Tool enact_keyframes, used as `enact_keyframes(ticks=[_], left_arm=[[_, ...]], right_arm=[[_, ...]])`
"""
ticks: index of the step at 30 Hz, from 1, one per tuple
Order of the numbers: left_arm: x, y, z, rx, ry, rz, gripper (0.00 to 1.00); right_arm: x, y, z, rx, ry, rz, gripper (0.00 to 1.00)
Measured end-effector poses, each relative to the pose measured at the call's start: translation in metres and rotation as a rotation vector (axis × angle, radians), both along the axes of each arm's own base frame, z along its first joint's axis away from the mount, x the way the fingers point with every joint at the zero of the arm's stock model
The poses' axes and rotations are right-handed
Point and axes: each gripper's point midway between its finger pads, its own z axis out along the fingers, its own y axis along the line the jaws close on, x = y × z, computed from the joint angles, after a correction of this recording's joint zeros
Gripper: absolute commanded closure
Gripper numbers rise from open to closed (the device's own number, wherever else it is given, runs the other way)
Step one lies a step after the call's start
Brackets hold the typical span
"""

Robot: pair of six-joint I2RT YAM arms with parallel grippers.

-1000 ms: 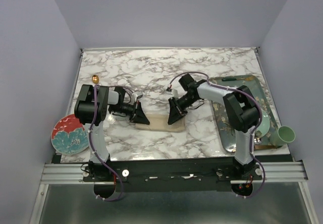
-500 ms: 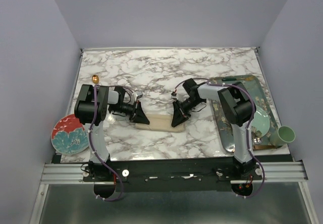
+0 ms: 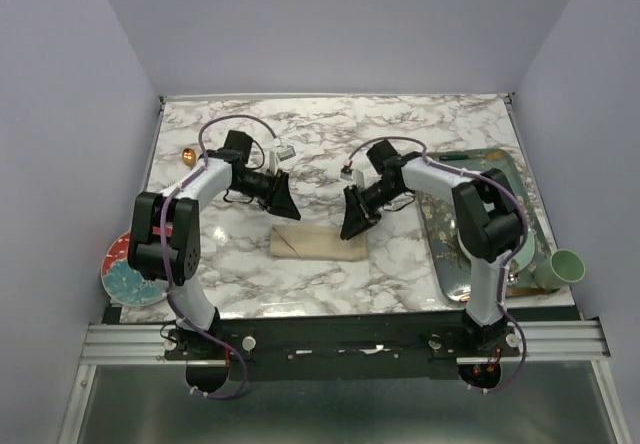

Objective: Fold the napkin into a case and place the utensils inside
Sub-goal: Smooth out the smaller rectangle-folded napkin at the center of the board, then pick up the top corner of the smaller rectangle folded napkin from the center of the board.

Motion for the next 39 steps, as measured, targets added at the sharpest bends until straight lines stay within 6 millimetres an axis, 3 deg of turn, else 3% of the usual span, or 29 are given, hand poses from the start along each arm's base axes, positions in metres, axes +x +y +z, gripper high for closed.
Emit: enact_keyframes(ticks=[5,8,11,15,24,33,39], left_arm=[[0.013,-0.018,0.025,0.036,-0.291,-0.117,0.5],[0.013,-0.035,0.021,0.066,-0.421,-0.21,0.5],[0.008,-0.053,0.012,0.098,-0.547,-0.315,0.5],[0.003,-0.08,0.002,0.122,-0.697,-0.446,0.5],[0.0,-0.124,-0.033,0.163,-0.81,-0.64,0.5],[-0.007,-0.138,-0.052,0.187,-0.835,-0.729,0.53],[-0.005,-0.144,-0.057,0.19,-0.834,-0.749,0.65]], right_arm=[[0.005,-0.005,0.07,0.101,-0.176,-0.019,0.58],[0.012,-0.016,0.089,0.116,-0.228,-0.061,0.6],[0.022,-0.032,0.078,0.062,-0.225,-0.124,0.61],[0.033,-0.054,0.045,-0.068,-0.181,-0.206,0.63],[0.039,-0.067,0.011,-0.205,-0.15,-0.246,0.64],[0.04,-0.068,-0.009,-0.236,-0.104,-0.259,0.64],[0.038,-0.069,-0.019,-0.251,-0.074,-0.256,0.64]])
